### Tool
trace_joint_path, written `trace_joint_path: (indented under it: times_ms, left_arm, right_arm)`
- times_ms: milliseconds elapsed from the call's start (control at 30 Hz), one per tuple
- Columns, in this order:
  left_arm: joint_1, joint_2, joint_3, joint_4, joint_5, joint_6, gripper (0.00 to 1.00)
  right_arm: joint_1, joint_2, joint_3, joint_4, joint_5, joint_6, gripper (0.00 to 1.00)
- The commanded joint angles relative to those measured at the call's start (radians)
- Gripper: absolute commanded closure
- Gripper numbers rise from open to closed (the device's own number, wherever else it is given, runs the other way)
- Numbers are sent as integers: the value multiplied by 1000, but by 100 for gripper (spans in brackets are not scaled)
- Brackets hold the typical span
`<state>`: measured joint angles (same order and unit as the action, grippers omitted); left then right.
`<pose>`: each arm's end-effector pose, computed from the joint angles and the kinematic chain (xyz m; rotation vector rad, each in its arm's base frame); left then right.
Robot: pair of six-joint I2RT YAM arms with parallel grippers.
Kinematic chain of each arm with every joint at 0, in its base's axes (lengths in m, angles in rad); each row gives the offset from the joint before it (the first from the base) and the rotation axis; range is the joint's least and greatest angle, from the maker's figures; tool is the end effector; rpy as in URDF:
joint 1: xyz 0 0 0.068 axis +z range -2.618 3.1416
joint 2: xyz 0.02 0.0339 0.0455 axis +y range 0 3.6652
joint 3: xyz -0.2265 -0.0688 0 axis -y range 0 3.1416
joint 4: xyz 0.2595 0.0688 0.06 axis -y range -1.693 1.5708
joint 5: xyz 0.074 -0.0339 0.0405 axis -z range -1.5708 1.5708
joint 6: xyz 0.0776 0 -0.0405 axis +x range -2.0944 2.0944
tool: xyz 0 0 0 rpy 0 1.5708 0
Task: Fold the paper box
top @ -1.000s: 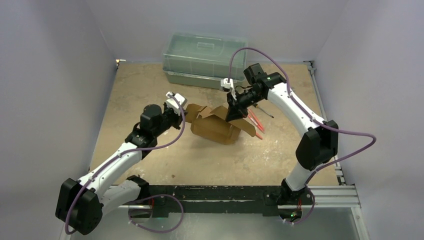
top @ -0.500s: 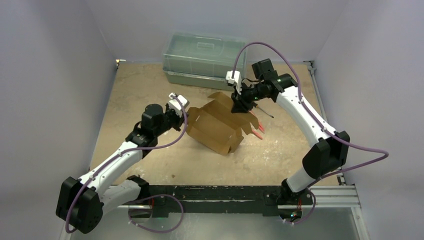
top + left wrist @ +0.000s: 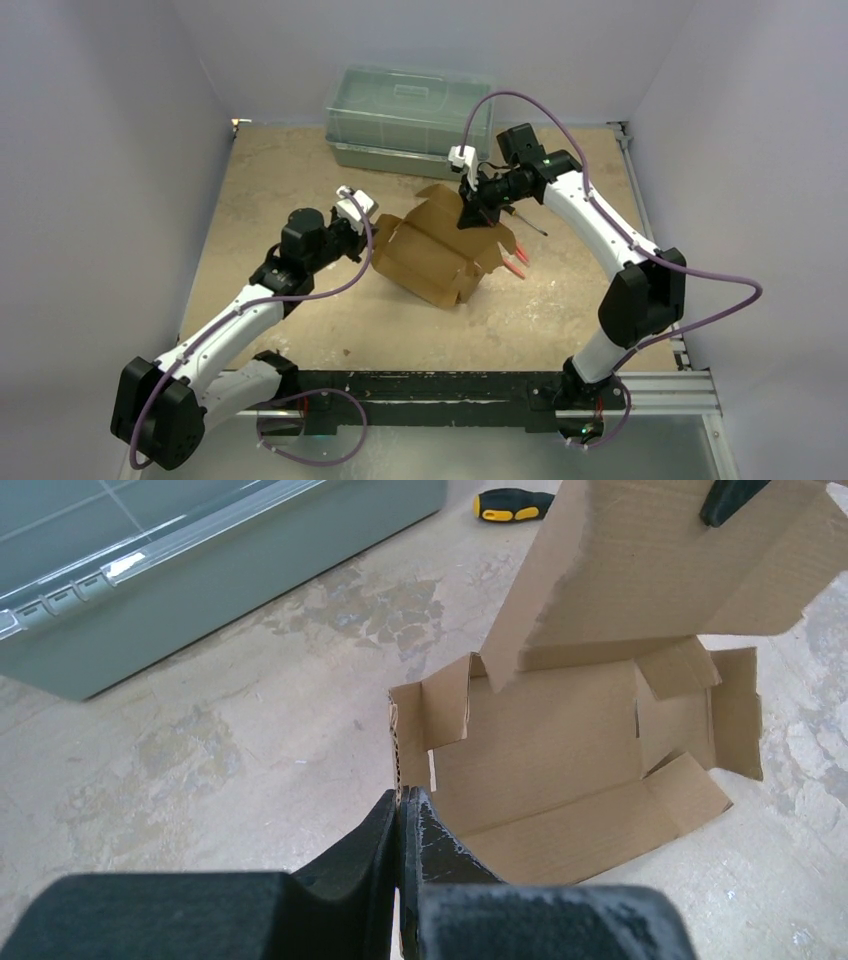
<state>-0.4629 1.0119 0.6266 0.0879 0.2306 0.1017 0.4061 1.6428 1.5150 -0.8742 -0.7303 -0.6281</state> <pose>0.2658 -0.1525 0.2198 0.6780 1.7600 -0.4637 0.3216 0.1946 0.2548 -1.4088 1.9388 0.8278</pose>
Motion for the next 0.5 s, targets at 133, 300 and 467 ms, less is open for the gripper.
trace_joint_path:
  times_ms: [133, 300, 467]
  left_arm:
    - [3, -11, 10, 87, 33, -8, 100]
    - [3, 4, 9, 101, 58, -37, 100]
    - [3, 36, 9, 115, 85, -79, 100]
  right_arm:
    - [0, -5, 53, -69, -158, 26, 100]
    - [0, 19, 34, -57, -93, 7, 100]
    - [0, -28, 30, -15, -2, 15, 100]
